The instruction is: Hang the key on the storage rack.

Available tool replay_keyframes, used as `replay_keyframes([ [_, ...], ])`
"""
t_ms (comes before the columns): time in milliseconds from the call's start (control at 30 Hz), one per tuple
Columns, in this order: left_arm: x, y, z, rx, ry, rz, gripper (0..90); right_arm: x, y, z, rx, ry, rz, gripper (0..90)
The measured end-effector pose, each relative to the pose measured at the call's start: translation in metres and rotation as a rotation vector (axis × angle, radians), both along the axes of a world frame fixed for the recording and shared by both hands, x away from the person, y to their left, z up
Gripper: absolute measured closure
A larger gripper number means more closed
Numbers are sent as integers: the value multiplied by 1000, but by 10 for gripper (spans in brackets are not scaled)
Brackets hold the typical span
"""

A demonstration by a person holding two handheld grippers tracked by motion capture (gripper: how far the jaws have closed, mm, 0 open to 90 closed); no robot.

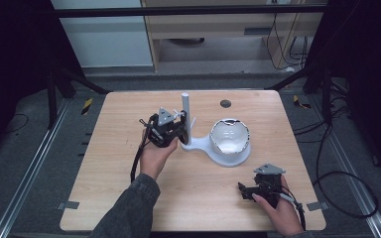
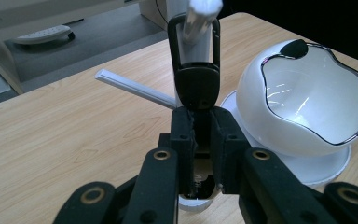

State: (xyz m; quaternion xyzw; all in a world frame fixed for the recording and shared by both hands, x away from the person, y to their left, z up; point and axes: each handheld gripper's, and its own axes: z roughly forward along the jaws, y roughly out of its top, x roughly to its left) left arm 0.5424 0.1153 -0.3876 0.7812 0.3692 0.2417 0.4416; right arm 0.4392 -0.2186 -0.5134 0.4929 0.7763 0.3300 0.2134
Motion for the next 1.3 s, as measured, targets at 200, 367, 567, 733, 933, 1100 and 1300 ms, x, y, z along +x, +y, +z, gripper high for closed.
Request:
replay_keyframes([
  [200,1,1,-1,-16,6,-1,794,0,0,0,0,0,0,3],
  [367,1,0,-2,-15,4,-4,773,0,0,0,-1,-1,0,3],
  [567,-3,3,0,-15,-6,10,627,0,0,0,-1,-1,0,3],
  [733,-7,4,-2,-19,-18,3,454,0,0,0,-1,-1,-1,3],
  [933,-11,5,-6,-9,-20,12,195,0,0,0,-1,-1,-2,3],
  [1100,-23,7,-4,-12,-6,-17,121,0,0,0,-1,-2,0,3],
  [1300,-32,7,-1,-12,-13,-40,104,0,0,0,-3,-3,1,3],
])
